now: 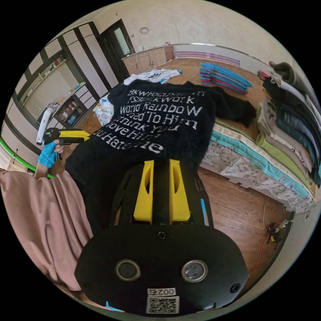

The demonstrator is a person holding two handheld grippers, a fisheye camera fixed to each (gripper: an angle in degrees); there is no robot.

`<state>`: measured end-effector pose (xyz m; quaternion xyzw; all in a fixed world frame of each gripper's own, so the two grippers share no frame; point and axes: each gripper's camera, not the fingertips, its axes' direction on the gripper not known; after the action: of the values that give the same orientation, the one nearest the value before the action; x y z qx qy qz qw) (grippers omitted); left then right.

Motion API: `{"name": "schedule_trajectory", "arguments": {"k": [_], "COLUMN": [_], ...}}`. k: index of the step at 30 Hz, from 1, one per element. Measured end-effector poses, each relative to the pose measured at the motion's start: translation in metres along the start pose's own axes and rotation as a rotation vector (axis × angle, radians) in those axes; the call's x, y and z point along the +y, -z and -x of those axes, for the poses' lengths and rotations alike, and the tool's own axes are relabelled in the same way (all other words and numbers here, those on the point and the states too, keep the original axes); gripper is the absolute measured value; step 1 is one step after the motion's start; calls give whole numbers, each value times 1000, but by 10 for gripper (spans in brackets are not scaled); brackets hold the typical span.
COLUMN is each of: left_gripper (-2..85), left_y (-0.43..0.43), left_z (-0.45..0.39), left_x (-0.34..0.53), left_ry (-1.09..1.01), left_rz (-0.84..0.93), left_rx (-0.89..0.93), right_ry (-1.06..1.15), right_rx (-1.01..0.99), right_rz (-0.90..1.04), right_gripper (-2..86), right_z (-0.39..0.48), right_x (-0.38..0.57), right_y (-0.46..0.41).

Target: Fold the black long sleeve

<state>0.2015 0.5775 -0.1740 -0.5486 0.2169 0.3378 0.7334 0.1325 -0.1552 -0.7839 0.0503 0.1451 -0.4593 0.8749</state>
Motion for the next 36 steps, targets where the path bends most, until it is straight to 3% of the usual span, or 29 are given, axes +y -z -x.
{"name": "schedule_trajectory", "arguments": {"k": [36], "left_gripper": [-9], "left_y": [-37], "left_z": [14], "left_x": [58], "left_ry": [1], "left_rz": [-36], "left_rx": [76], "right_ry": [184], "right_rx": [145], "right_rz": [154], "right_gripper": [34], "right_z": [107], "right_x": [27], "right_y": [-19]}}
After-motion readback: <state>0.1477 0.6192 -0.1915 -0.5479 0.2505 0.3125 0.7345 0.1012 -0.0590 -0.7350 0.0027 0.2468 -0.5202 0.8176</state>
